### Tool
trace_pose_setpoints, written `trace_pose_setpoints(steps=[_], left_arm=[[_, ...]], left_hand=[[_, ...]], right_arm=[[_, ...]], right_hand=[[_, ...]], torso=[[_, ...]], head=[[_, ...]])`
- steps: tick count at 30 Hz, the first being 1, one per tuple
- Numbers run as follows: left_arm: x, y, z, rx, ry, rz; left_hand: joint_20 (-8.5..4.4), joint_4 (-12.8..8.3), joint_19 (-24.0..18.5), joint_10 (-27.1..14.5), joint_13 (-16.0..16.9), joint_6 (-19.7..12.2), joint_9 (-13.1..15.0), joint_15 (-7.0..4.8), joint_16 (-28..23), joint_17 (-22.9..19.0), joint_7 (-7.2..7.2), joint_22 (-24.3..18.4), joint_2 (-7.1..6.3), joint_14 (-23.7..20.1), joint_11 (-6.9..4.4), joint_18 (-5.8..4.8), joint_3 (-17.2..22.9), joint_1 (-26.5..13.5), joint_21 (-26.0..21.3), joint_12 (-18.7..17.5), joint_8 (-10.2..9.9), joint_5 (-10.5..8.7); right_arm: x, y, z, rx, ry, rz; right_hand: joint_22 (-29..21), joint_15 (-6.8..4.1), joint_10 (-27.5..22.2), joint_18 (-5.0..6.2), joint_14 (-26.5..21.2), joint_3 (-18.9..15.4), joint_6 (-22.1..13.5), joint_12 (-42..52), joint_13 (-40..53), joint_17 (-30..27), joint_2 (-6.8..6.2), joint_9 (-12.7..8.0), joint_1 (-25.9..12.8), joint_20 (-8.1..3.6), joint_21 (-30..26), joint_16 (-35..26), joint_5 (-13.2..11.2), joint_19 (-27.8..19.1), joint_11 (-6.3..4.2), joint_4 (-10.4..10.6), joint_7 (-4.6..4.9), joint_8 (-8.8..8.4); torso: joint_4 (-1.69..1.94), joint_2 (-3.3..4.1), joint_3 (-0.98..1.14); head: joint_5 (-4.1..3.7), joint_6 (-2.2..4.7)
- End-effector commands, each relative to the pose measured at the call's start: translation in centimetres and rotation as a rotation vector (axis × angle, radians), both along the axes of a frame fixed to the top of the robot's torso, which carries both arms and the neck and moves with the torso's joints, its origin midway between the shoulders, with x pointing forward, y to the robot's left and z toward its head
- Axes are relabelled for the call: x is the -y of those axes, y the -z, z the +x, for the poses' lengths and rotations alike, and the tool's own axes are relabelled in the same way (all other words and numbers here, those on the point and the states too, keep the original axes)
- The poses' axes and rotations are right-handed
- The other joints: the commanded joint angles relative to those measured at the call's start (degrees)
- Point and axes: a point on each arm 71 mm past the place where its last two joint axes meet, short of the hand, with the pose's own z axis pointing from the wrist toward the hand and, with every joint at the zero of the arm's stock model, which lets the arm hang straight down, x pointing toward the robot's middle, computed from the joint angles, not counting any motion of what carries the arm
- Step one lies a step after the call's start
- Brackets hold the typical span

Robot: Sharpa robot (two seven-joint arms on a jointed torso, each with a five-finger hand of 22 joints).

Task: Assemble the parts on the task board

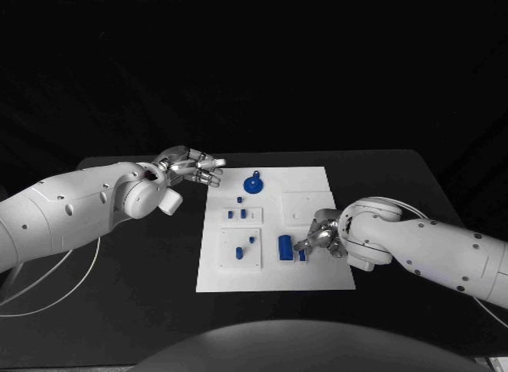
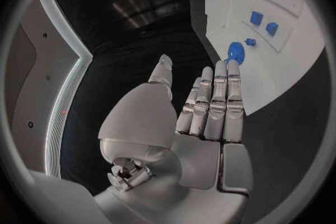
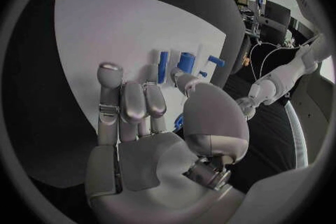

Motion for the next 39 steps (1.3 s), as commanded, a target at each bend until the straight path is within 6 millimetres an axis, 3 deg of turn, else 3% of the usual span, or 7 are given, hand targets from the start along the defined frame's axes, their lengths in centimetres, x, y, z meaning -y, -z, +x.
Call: trace_pose_setpoints(steps=[1,22,26,33,35,38,39], left_arm=[[0.3,-0.1,-0.1,-0.001,0.016,-0.006],[-0.1,-0.1,0.0,0.007,0.007,-0.002],[-0.3,-0.3,0.2,0.035,-0.018,-0.006],[-0.9,-0.7,1.1,0.108,-0.123,-0.06],[-1.1,-0.9,1.5,0.126,-0.159,-0.079],[-1.4,-1.0,2.0,0.147,-0.212,-0.109],[-1.5,-1.0,2.2,0.154,-0.23,-0.117]], left_hand=[[0.14,0.36,0.02,-0.37,0.1,-0.42,-0.08,-0.14,-0.08,0.09,-0.02,-0.07,-0.17,-0.01,0.14,-0.42,0.01,-0.43,0.38,0.16,-0.24,-0.08],[0.12,0.52,0.02,-0.33,0.09,-0.26,-0.07,-0.15,-0.08,0.11,-0.03,-0.09,-0.42,0.03,0.13,-0.42,0.18,-0.31,0.4,0.16,-0.22,-0.16],[0.11,0.44,0.04,-0.18,0.1,0.15,-0.04,-0.18,-0.06,0.12,-0.09,-0.09,-0.41,0.1,0.07,-0.42,0.22,-0.23,0.42,0.18,-0.18,-0.07],[0.01,0.17,0.2,0.29,0.1,1.64,0.02,-0.3,-0.03,0.14,-0.28,-0.05,-0.12,0.39,-0.1,-0.42,0.28,-0.03,0.52,0.19,-0.08,0.08],[-0.03,-0.02,0.24,0.32,0.09,1.8,0.01,-0.31,-0.08,0.12,-0.3,-0.04,-0.03,0.45,-0.11,-0.43,0.22,0.07,0.55,0.16,-0.13,0.1],[0.0,-0.26,0.17,0.21,0.09,2.03,0.02,-0.25,-0.12,0.03,-0.34,-0.06,0.17,0.23,-0.09,-0.46,0.14,0.18,0.51,0.15,-0.12,0.17],[0.04,-0.48,0.12,0.14,0.09,2.15,0.02,-0.22,-0.09,-0.03,-0.33,-0.09,0.37,0.12,-0.07,-0.45,0.08,0.29,0.47,0.16,-0.14,0.21]], right_arm=[[0.2,0.1,-0.1,-0.009,0.022,-0.02],[2.1,-0.6,-0.2,0.025,0.041,0.015],[2.5,-1.9,0.3,0.064,0.039,0.075],[4.2,-4.9,4.0,0.207,0.122,0.329],[5.2,-5.5,5.8,0.267,0.175,0.44],[7.0,-6.0,8.6,0.356,0.267,0.585],[7.7,-6.0,9.4,0.391,0.301,0.625]], right_hand=[[-0.1,-0.1,-0.22,0.09,0.89,0.05,0.43,-0.29,0.85,0.39,0.05,0.08,0.43,0.13,-0.17,-0.31,-0.24,2.7,0.18,0.48,0.04,0.23],[-0.38,-0.06,-0.43,0.11,0.81,-1.73,0.19,0.05,1.23,0.14,-1.29,-0.03,1.15,0.12,-0.46,-0.78,-0.66,2.65,0.34,0.55,0.26,0.22],[-0.42,-0.07,-0.51,0.14,0.8,-1.82,0.01,-0.03,1.27,0.09,-1.29,-0.32,1.43,0.1,-0.51,-0.93,-0.68,2.65,0.37,0.81,0.34,0.19],[-0.52,0.23,-0.96,0.3,0.6,-2.13,-1.11,-1.15,0.7,-0.22,-0.37,-3.22,3.54,0.4,-1.05,-1.59,-0.46,2.37,0.71,1.22,0.84,0.11],[-3.13,0.58,-2.9,0.54,-0.85,-3.08,-1.75,-6.13,-2.48,-2.4,1.38,-4.33,5.38,0.83,-7.61,-5.28,0.56,1.02,1.0,0.16,1.06,0.14],[-8.39,1.09,-8.11,0.52,-5.47,-9.22,-3.11,-19.24,-11.64,-11.92,4.56,-4.95,8.21,1.42,-16.39,-19.42,8.66,-1.54,1.61,-2.65,1.4,0.2],[-12.26,1.9,-9.2,0.34,-5.64,-13.66,-3.74,-24.79,-17.38,-15.64,6.82,-4.71,9.39,1.61,-20.03,-22.15,11.14,-0.99,1.03,-5.08,1.68,0.15]], torso=[[-0.05,0.02,0.02],[-0.14,-0.08,0.06],[-0.17,-0.14,0.13],[-0.23,-0.97,0.17],[-0.21,-1.39,0.12],[-0.29,-2.14,0.16],[-0.21,-2.37,0.19]], head=[[0.04,0.0],[-0.02,0.02],[-0.01,0.67],[-0.37,4.24],[-0.54,5.11],[-0.64,6.8],[-0.63,7.09]])
